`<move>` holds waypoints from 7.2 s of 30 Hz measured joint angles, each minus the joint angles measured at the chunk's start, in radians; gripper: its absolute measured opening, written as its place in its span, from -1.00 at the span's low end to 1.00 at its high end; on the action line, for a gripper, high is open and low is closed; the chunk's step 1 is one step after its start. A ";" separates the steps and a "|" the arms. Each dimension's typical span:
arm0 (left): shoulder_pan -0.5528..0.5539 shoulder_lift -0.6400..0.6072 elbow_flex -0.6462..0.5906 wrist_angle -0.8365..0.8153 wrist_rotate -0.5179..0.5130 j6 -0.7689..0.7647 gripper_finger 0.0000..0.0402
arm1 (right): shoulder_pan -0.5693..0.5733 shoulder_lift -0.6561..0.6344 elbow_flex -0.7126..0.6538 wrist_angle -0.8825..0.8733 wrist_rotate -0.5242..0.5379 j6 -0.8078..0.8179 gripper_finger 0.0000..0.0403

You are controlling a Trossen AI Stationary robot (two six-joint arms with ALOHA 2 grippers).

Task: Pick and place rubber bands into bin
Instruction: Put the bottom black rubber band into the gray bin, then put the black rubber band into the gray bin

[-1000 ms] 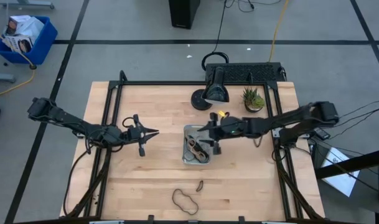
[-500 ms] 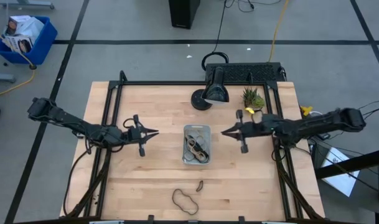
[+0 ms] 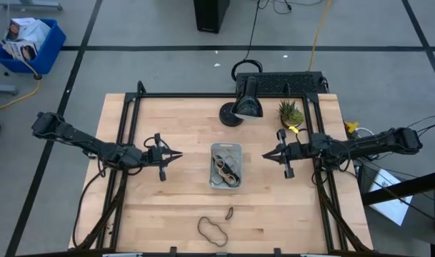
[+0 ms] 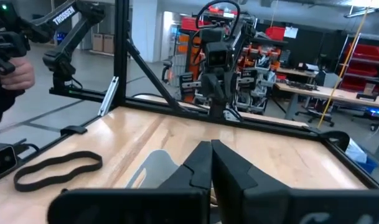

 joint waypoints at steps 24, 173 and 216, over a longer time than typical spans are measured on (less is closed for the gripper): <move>-0.005 0.046 0.000 -0.027 0.094 -0.271 -0.78 | 0.000 0.014 -0.001 -0.036 -0.037 0.054 -1.00; 0.134 0.882 0.745 -0.161 0.128 0.023 -0.44 | 0.002 0.042 0.000 -0.002 -0.018 0.051 -0.98; -0.055 0.161 0.272 -0.200 0.006 0.029 -0.98 | 0.002 0.042 0.000 -0.057 -0.019 0.072 -0.98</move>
